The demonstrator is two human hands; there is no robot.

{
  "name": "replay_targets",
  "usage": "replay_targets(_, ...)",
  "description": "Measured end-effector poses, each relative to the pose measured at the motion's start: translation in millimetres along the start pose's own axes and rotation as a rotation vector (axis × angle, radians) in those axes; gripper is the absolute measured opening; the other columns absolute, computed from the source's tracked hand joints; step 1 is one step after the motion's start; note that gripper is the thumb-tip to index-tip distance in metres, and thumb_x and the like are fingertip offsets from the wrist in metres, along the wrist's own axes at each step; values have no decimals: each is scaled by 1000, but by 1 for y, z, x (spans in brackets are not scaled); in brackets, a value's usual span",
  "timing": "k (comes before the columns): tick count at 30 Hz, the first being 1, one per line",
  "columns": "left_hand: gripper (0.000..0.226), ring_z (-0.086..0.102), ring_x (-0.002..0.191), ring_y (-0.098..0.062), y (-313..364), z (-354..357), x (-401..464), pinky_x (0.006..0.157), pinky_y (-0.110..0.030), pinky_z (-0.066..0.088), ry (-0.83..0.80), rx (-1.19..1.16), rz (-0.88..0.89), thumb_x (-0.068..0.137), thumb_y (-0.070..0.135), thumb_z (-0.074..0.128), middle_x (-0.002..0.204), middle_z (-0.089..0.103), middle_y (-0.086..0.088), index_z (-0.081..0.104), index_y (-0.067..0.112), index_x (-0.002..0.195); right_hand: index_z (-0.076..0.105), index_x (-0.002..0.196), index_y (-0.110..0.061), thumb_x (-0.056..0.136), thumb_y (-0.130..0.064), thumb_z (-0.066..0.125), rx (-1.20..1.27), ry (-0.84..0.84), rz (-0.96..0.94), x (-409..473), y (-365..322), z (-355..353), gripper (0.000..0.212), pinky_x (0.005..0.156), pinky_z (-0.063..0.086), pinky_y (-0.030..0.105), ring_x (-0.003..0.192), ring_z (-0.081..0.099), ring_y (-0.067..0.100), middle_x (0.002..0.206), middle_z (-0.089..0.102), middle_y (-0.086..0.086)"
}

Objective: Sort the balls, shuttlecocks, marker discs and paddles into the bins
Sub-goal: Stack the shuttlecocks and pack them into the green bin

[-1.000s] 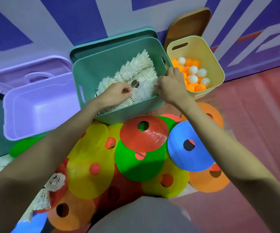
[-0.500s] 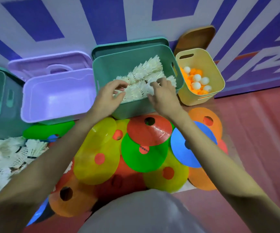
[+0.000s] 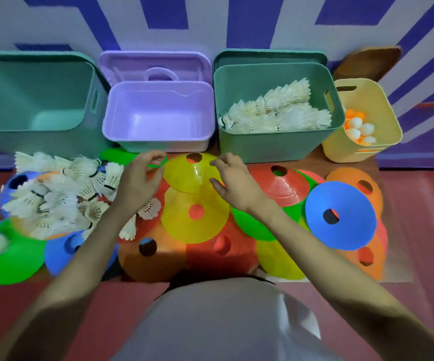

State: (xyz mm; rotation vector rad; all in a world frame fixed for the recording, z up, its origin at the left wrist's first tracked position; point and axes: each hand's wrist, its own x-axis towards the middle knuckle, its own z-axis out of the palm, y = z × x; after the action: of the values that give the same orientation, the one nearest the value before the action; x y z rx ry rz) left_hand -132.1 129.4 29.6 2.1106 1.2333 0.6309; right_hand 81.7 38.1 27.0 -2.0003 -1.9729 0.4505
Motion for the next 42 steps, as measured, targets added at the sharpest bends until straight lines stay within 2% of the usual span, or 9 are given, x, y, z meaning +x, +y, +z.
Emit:
replay_targets(8, 31, 57, 109, -17, -62, -29, -70, 92, -39, 47, 28, 60, -186, 92, 11, 60, 118, 61, -5, 59, 12, 123, 51, 129, -3, 88, -18, 62, 68, -206, -128, 10, -68, 67, 45, 93, 42, 45, 110, 49, 37, 120, 50, 19)
replay_targets(17, 46, 60, 100, -30, -100, -43, -111, 87, -47, 49, -33, 226, -152, 78, 3, 73, 109, 63, -10, 60, 7, 121, 57, 118, -4, 85, -30, 68, 85, -349, -188, 30, -116, 112, 44, 88, 44, 41, 104, 52, 36, 107, 56, 17)
replay_targets(22, 35, 57, 107, -24, -110, -51, -121, 90, -33, 43, 60, 198, -191, 88, 9, 65, 116, 63, -8, 60, 7, 122, 52, 123, -7, 83, -39, 69, 59, -411, -196, 28, -141, 133, 54, 81, 47, 40, 104, 54, 34, 112, 57, 15)
replay_targets(25, 34, 55, 113, -21, -117, -55, -127, 92, -29, 42, 65, 156, -208, 90, 11, 63, 121, 62, -5, 59, 10, 123, 52, 118, -7, 88, -29, 61, 18, -393, -150, 31, -151, 142, 38, 74, 50, 40, 100, 58, 36, 110, 59, 14)
replay_targets(28, 39, 55, 116, -18, -123, -57, -134, 95, -28, 44, 51, 98, -224, 88, 16, 68, 124, 61, -1, 58, 13, 126, 58, 93, -7, 85, -15, 53, 162, -231, -94, 29, -153, 140, 12, 62, 47, 38, 85, 60, 36, 90, 62, 14)
replay_targets(31, 60, 54, 121, -8, -119, -57, -139, 99, -17, 40, 24, -60, -254, 80, 23, 77, 128, 61, 3, 52, 17, 135, 68, 98, -5, 84, -10, 57, 344, -66, 8, 27, -150, 128, 18, 62, 45, 35, 71, 60, 28, 76, 66, 12)
replay_targets(34, 76, 52, 122, -2, -113, -51, -141, 103, -14, 38, 25, -174, -303, 74, 25, 82, 126, 64, -1, 46, 20, 141, 67, 95, 5, 84, -3, 63, 578, -115, 142, 26, -149, 121, 15, 62, 37, 29, 61, 47, 15, 62, 52, 4)
replay_targets(38, 67, 56, 120, -8, -109, -43, -144, 99, -37, 49, 89, -176, -263, 78, 18, 80, 129, 61, 5, 50, 14, 137, 59, 63, -7, 88, -5, 63, 749, -280, 138, 28, -150, 126, 25, 54, 33, 25, 50, 40, 6, 52, 46, 1)
replay_targets(42, 52, 59, 102, 3, -105, -46, -145, 87, -21, 50, 256, -204, -355, 80, 16, 77, 110, 64, 11, 57, 7, 126, 65, 77, 0, 98, -24, 51, 796, -229, 46, 41, -161, 125, 36, 57, 43, 29, 52, 55, 12, 58, 60, 8)
